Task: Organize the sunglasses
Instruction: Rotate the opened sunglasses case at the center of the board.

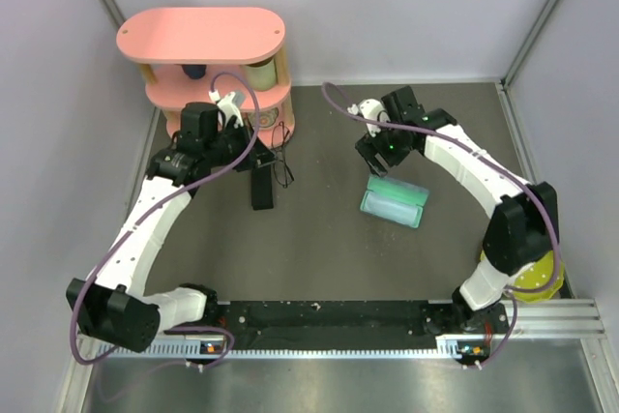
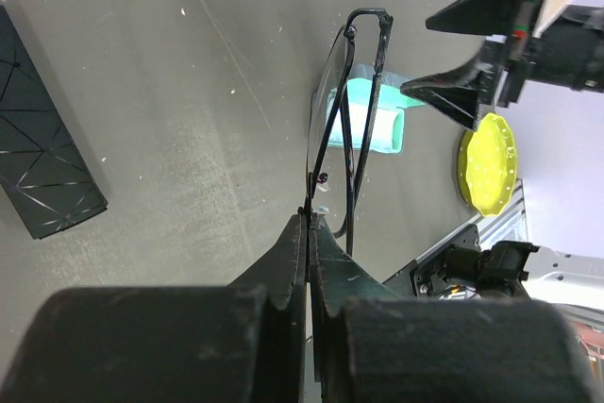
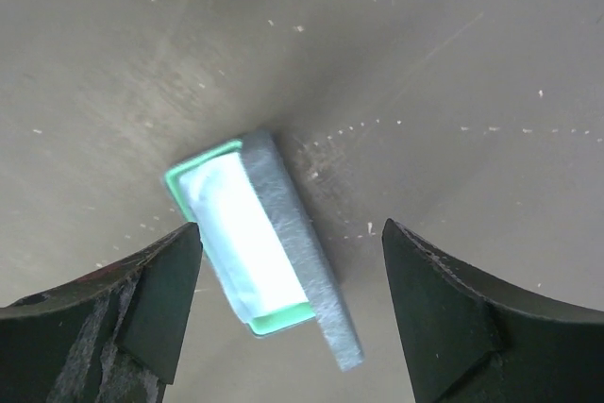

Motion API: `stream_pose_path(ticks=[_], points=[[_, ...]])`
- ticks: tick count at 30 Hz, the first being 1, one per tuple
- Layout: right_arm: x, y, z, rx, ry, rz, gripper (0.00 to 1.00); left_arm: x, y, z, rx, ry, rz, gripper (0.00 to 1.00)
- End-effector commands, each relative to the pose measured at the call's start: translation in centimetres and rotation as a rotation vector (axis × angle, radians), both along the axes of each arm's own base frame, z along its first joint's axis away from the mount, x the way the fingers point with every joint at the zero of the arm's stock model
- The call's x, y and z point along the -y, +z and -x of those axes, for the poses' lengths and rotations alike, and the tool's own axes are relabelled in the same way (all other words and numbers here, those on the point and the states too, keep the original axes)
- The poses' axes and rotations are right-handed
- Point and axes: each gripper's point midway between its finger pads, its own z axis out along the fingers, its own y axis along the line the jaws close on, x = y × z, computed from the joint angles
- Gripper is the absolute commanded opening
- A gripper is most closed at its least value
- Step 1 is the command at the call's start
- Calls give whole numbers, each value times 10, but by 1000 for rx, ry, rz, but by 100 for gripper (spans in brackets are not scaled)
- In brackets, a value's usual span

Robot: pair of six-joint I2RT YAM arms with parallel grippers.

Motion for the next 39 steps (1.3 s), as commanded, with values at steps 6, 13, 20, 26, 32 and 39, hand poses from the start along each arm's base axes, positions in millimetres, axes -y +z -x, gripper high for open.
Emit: stream_pose_path(ticks=[6,13,20,26,32,39], points=[[39,-44,-6,-182,26,127,72,-3,-6,-6,14,-36,-8,0],[45,-70,2,-274,27,132,70,-8,-7,-11,2,-34,6,0],[39,-83,5,-352,-59,112,50,-14,-15,-15,-18,-28,9,0],[-1,-63,8,-336,-54,67,38,-8,-19,-17,-43,-67,29,0],[4,-78,23,-380,-90,147,12,-6,-30,-16,-87,-93,31,0],[7,-71,21,-342,-201,170,0,-7,-35,-16,-98,-88,24,0]])
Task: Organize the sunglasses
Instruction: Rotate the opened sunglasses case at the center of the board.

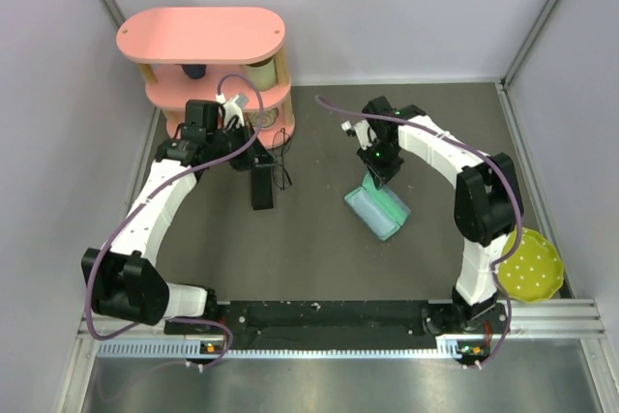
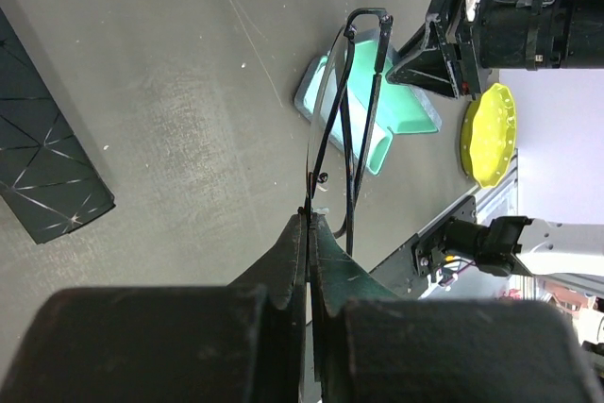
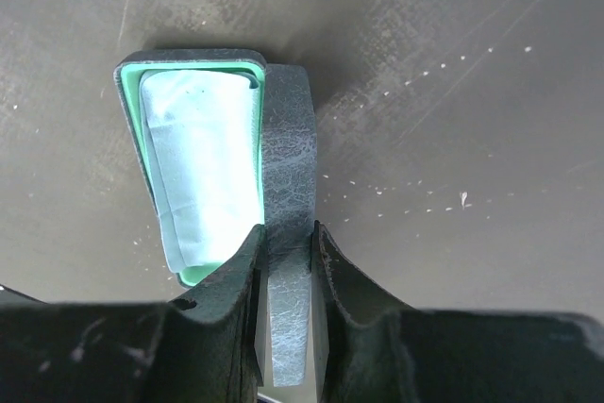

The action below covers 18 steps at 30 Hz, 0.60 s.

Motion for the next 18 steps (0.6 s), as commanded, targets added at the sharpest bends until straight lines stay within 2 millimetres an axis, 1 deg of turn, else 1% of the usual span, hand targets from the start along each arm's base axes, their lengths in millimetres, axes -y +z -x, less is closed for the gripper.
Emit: stream_pose_path(ticks=[1,3,4,6,7,8,9,10,12,13,15,16,18], points=[[1,13,-4,53,-115,47,0,-2,2,0,16,-7,0,0],[1,19,-10,90,-241,66,0,-3,0,1,-1,4,-5,0],[-3,18,-8,87,-323,55,0,-4,-2,0,-5,16,-11,0],[-6,16,-7,95,-405,56,0,-6,-5,2,-17,28,-19,0],[-14,16,-3,86,-468,34,0,-7,-6,2,-21,32,-22,0],[-18,15,1,80,-493,24,0,-9,-9,2,-30,44,-33,0],[-19,12,1,90,-527,25,0,-10,-12,3,-39,52,-41,0],[-24,13,3,90,-602,9,0,-11,-14,4,-47,59,-44,0],[-33,12,6,95,-663,-19,0,-13,-21,5,-66,73,-56,0],[-37,11,7,88,-743,-39,0,-13,-22,6,-74,77,-56,0],[-44,10,10,85,-791,-51,0,-13,-28,8,-95,86,-64,0],[-46,9,11,83,-838,-57,0,-10,-31,10,-104,80,-66,0],[-50,6,16,76,-864,-59,0,-8,-35,11,-117,83,-77,0]])
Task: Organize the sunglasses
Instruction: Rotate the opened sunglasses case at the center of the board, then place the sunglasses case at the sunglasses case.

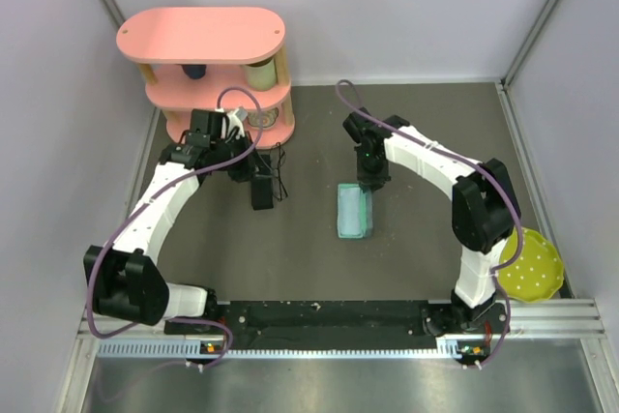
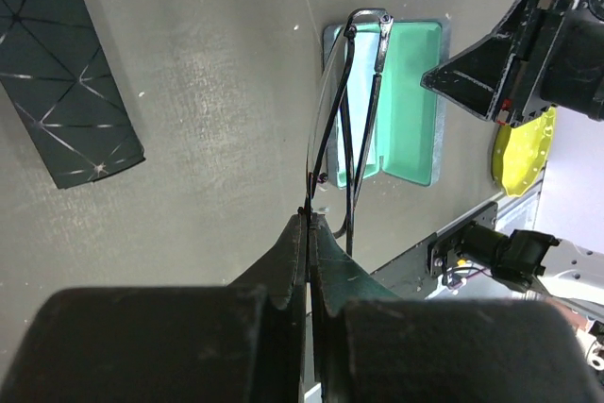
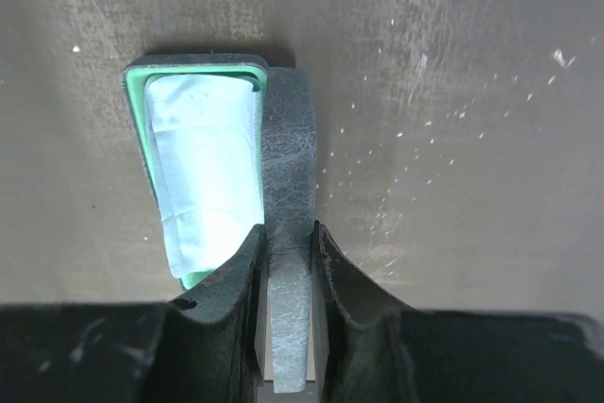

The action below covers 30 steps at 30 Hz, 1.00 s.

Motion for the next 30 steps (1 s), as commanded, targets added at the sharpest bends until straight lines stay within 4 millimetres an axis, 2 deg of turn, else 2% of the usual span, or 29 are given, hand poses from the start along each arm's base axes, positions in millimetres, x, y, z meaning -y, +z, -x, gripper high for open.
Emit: stream_pose_path(ticks=[1,3,4,6,7,8,15,19,23,24,26,27,30], points=[[-23,4,1,53,-209,-90,0,9,-7,4,-23,7,-14,0],[-23,-1,4,41,-224,-89,3,15,-13,6,-40,3,-21,0],[-24,-2,3,48,-231,-95,13,24,-19,8,-54,-13,-21,0],[-23,-1,2,57,-237,-97,20,35,-23,11,-61,-32,-29,0],[-23,0,1,62,-239,-98,30,45,-28,14,-75,-49,-40,0],[-24,3,-1,74,-243,-104,34,51,-30,15,-79,-57,-45,0],[-34,21,-7,106,-206,-163,54,93,-47,20,-101,-140,-66,0],[-32,35,-8,140,-193,-179,60,117,-57,20,-109,-200,-80,0],[-25,52,-6,187,-206,-192,62,131,-70,15,-122,-217,-107,0],[-22,62,-5,214,-212,-203,62,135,-72,15,-122,-220,-116,0],[-15,63,-3,227,-224,-193,62,140,-77,9,-126,-215,-128,0],[-11,71,-1,243,-238,-205,62,142,-81,8,-129,-205,-142,0],[3,70,3,248,-274,-200,62,147,-89,3,-134,-201,-164,0]])
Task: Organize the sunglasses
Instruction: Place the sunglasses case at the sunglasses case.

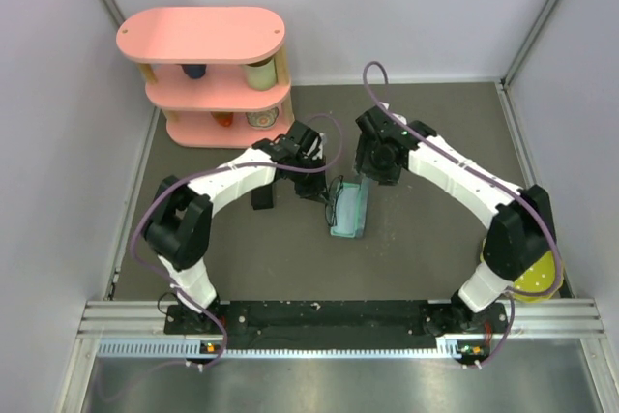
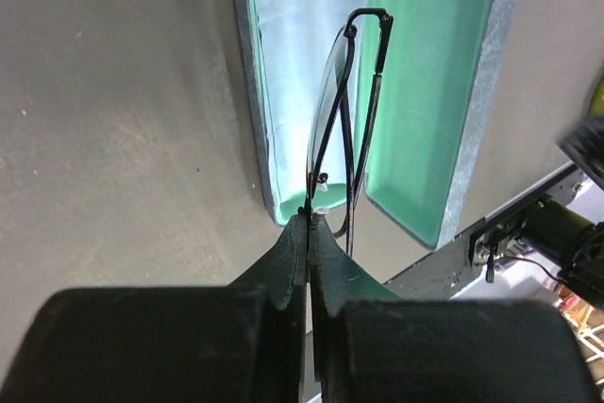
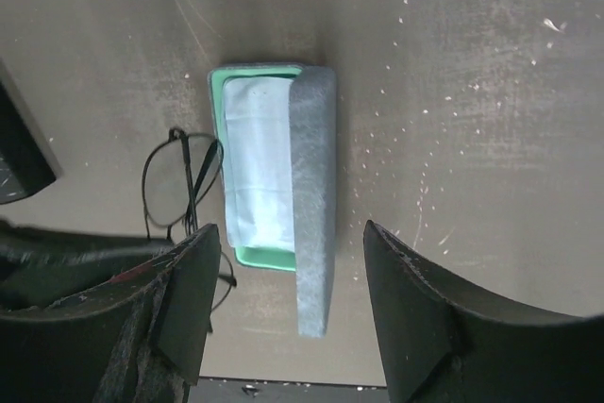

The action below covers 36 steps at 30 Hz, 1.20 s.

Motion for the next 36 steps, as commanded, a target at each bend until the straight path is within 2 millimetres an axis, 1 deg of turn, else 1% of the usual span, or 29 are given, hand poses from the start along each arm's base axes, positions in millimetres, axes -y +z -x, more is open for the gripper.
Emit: stream_pose_path(ticks=[1,3,4,6,7,9,10,14,17,18,21,24,26,27,28,29,30,31,32,36], points=[[19,23,4,76,-62,-21,62,10,4,-23,68,37,-25,0],[28,23,6,86,-77,-11,62,11,1,-24,68,46,-41,0],[32,28,8,99,-86,-19,62,10,-2,-27,70,61,-55,0],[39,28,10,103,-105,-19,62,16,-3,-28,77,59,-48,0],[44,31,11,110,-118,-25,62,18,-5,-33,82,65,-60,0],[49,28,14,103,-134,-27,62,17,-14,-32,48,60,-94,0],[52,28,13,105,-144,-27,62,19,-12,-34,53,58,-95,0],[63,23,18,92,-166,-25,62,18,-18,-33,51,50,-130,0],[67,20,19,84,-179,-28,61,18,-23,-29,40,39,-167,0],[68,20,19,85,-176,-24,62,15,-25,-30,40,47,-198,0],[72,20,20,90,-182,-13,62,17,-27,-31,49,43,-222,0],[74,18,20,86,-190,-14,61,16,-32,-28,38,39,-262,0],[76,16,21,88,-198,-13,62,13,-36,-27,37,48,-298,0],[78,16,21,90,-206,-16,62,12,-38,-27,35,57,-312,0],[79,16,22,93,-209,-18,62,8,-39,-31,46,78,-339,0],[82,14,24,90,-212,-14,61,8,-40,-27,33,77,-349,0],[83,14,24,91,-216,-18,61,10,-40,-27,33,75,-347,0],[86,11,26,89,-226,-17,62,6,-41,-32,61,94,-381,0],[86,10,26,90,-227,-21,62,6,-41,-29,63,91,-400,0],[92,5,30,85,-235,-18,62,10,-42,-28,68,88,-423,0]])
